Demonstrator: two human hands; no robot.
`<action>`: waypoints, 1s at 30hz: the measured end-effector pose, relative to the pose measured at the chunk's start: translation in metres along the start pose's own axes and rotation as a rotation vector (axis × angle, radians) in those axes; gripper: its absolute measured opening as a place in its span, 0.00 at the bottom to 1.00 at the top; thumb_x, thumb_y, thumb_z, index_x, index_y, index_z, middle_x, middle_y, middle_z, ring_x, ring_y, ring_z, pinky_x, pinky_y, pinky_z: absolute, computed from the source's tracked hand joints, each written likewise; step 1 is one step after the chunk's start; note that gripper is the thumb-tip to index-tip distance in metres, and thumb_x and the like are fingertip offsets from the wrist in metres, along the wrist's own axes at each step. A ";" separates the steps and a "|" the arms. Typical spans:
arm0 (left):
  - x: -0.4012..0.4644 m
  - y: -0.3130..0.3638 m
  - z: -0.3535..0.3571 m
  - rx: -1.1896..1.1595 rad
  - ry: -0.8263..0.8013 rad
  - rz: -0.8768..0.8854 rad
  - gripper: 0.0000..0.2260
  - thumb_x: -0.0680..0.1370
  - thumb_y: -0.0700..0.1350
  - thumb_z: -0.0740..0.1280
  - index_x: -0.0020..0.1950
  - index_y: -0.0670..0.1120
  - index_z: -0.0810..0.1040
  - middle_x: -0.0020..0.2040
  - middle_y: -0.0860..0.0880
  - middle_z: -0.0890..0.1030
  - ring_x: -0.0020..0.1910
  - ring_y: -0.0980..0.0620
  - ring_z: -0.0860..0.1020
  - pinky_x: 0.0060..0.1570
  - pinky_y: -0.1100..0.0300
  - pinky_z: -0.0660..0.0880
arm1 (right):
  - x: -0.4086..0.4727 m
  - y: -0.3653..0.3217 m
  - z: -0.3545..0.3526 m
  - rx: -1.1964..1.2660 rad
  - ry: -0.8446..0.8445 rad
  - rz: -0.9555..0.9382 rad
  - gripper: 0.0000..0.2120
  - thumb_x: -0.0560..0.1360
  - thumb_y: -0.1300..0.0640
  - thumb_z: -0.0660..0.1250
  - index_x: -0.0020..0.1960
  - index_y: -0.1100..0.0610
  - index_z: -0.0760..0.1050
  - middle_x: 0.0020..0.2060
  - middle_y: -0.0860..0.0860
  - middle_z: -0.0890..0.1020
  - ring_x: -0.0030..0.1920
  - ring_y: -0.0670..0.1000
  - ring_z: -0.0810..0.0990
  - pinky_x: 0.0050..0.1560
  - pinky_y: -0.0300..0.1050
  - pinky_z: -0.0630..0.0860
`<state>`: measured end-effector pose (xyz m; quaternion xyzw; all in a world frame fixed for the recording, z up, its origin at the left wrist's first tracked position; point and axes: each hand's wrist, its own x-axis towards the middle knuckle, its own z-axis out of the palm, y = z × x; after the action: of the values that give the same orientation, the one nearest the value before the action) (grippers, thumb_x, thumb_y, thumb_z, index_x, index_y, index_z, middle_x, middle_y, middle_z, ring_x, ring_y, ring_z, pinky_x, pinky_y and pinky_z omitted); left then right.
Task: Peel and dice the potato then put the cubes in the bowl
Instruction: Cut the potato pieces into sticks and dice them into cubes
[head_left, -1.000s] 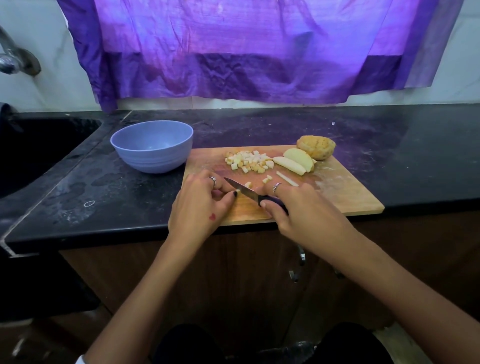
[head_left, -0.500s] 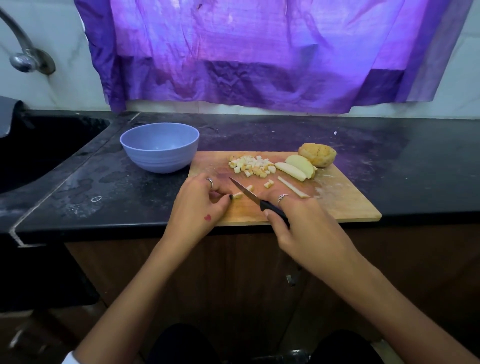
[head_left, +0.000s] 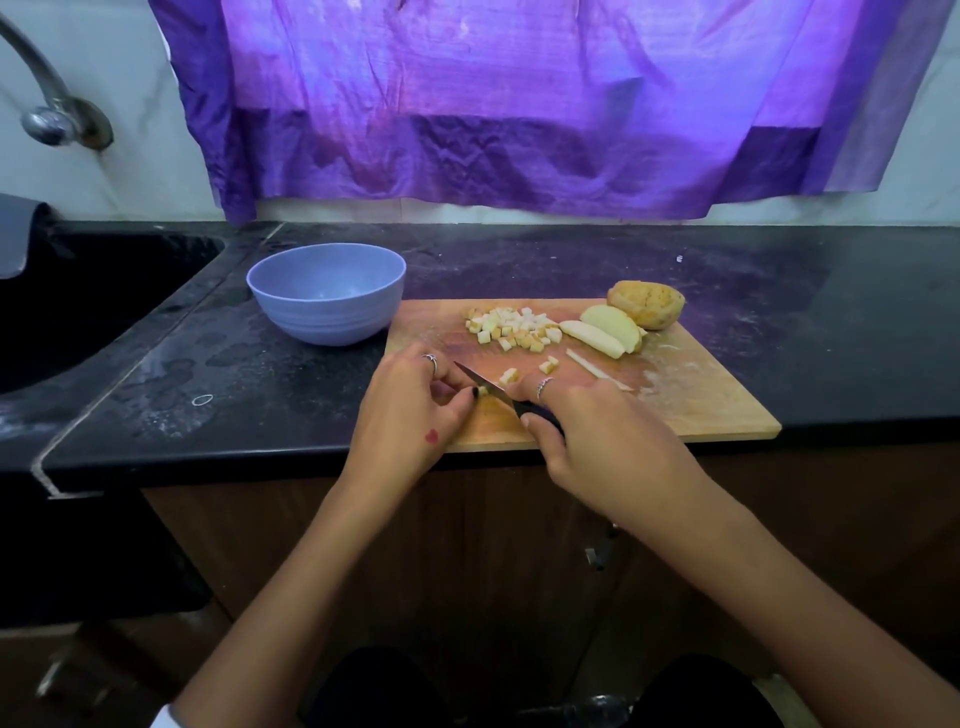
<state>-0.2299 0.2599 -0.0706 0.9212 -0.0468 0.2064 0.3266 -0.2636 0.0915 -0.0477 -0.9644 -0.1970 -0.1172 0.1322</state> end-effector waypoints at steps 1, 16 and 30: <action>0.000 -0.001 0.001 0.000 0.002 0.003 0.02 0.74 0.45 0.71 0.43 0.48 0.83 0.46 0.53 0.78 0.41 0.59 0.74 0.38 0.70 0.67 | -0.002 0.000 0.000 -0.038 0.014 0.000 0.16 0.81 0.49 0.55 0.69 0.42 0.65 0.47 0.49 0.79 0.48 0.51 0.77 0.45 0.47 0.76; -0.001 -0.005 0.004 -0.041 0.029 0.048 0.02 0.74 0.43 0.72 0.41 0.47 0.82 0.48 0.53 0.76 0.42 0.60 0.73 0.45 0.62 0.72 | -0.005 -0.018 0.003 0.084 0.041 0.062 0.16 0.82 0.49 0.56 0.69 0.46 0.67 0.44 0.47 0.71 0.50 0.50 0.76 0.47 0.45 0.74; 0.029 0.012 0.012 0.135 -0.083 0.122 0.05 0.75 0.47 0.71 0.47 0.47 0.84 0.54 0.52 0.76 0.56 0.53 0.71 0.52 0.59 0.70 | -0.040 0.024 -0.012 0.127 0.176 0.378 0.13 0.81 0.51 0.58 0.62 0.53 0.73 0.38 0.44 0.71 0.37 0.44 0.70 0.30 0.36 0.63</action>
<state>-0.2022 0.2443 -0.0605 0.9442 -0.1023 0.1901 0.2486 -0.2914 0.0524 -0.0526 -0.9599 -0.0073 -0.1616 0.2290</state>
